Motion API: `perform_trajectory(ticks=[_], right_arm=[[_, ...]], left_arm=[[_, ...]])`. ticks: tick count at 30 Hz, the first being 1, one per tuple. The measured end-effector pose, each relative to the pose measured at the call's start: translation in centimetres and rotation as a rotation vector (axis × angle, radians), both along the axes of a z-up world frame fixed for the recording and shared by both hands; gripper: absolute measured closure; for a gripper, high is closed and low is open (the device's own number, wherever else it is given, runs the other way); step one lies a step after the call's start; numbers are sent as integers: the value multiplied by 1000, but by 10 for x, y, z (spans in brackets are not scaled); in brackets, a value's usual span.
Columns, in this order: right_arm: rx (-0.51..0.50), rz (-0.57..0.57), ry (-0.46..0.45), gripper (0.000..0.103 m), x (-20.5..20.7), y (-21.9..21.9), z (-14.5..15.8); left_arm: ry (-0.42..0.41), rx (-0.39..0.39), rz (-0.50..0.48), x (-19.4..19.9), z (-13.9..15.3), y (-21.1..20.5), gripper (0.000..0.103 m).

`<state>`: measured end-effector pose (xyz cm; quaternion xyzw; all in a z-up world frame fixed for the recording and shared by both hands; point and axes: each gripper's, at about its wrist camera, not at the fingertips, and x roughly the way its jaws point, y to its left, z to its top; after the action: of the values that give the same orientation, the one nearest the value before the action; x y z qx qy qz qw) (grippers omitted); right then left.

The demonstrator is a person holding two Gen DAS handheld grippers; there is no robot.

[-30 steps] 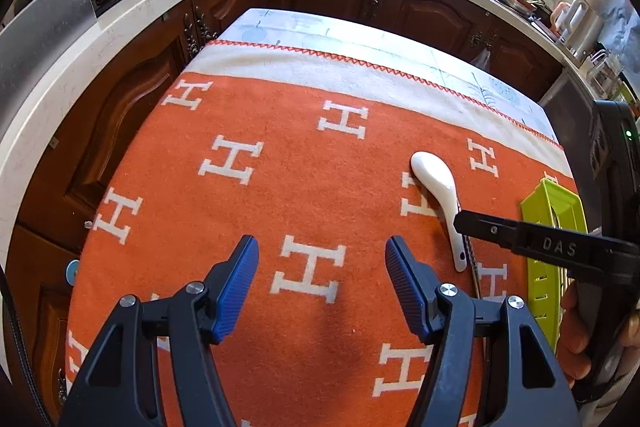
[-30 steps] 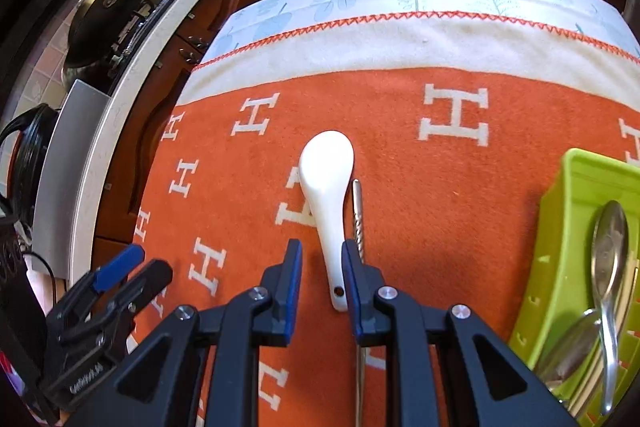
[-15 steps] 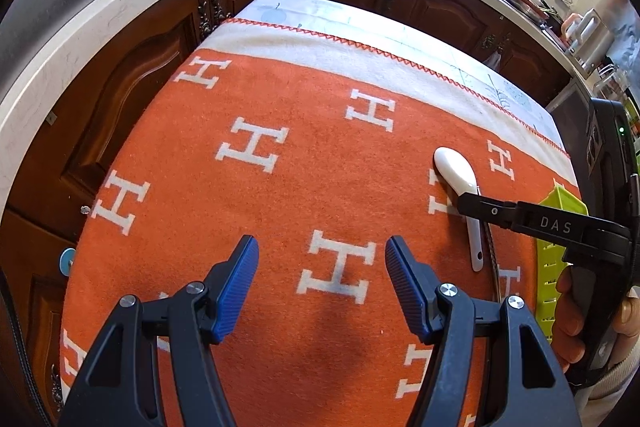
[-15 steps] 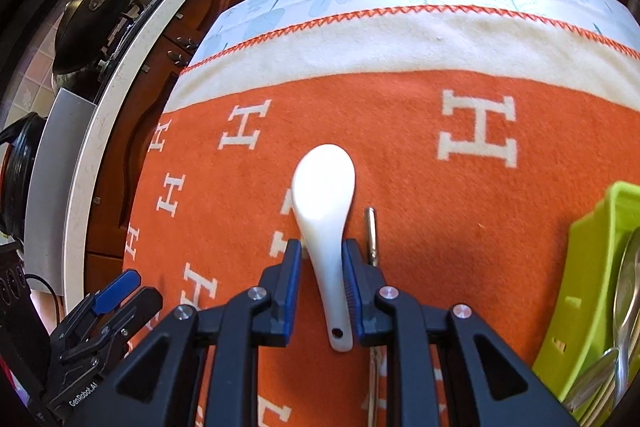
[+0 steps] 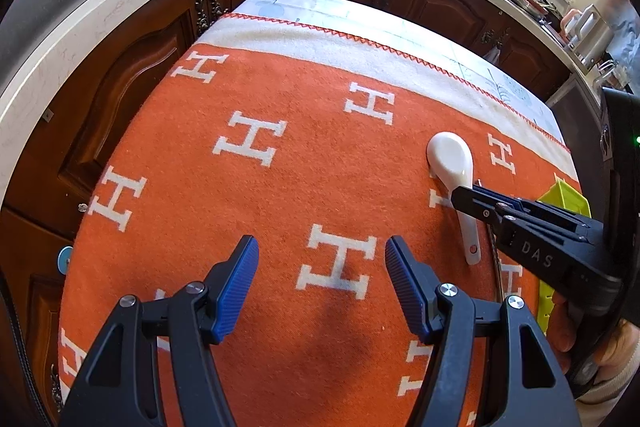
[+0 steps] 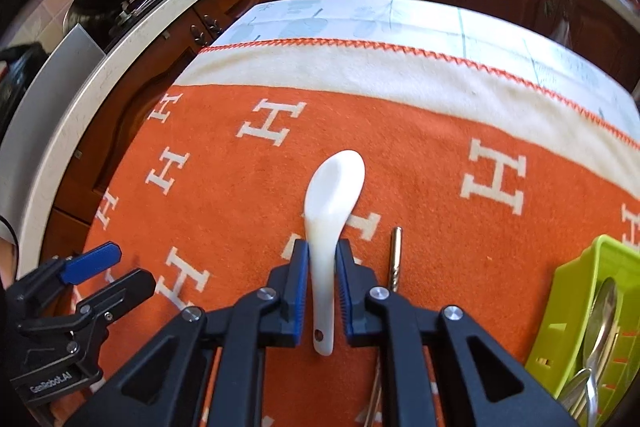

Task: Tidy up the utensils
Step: 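Drop the white spoon in the tray with the right tool while the left tool nears the rod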

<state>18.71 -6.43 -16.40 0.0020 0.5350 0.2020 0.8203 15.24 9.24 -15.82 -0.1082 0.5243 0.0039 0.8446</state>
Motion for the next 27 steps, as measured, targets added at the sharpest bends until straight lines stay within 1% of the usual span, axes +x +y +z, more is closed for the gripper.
perform_trajectory(ticks=[3, 6, 12, 15, 19, 21, 24, 27], right_arm=[[18, -6, -28, 92, -7, -2, 6], [45, -12, -43, 97, -15, -7, 12], [82, -20, -53, 97, -32, -24, 19], [123, -40, -65, 97, -44, -39, 31], [173, -94, -116, 97, -65, -75, 58], [177, -130, -146, 97, -76, -100, 71], [139, -192, -177, 97, -84, -138, 78], [85, -261, -178, 97, -85, -171, 72]], left_arm=[[-4, 4, -20, -2, 3, -6, 39], [-9, 12, -42, -4, 6, -15, 39], [-7, 19, -76, -9, 11, -32, 39], [-8, 19, -102, -13, 15, -44, 39], [-11, 37, -148, -17, 19, -65, 39], [-8, 42, -172, -18, 19, -77, 39], [-2, 49, -207, -21, 18, -93, 39], [4, 56, -241, -24, 17, -108, 39]])
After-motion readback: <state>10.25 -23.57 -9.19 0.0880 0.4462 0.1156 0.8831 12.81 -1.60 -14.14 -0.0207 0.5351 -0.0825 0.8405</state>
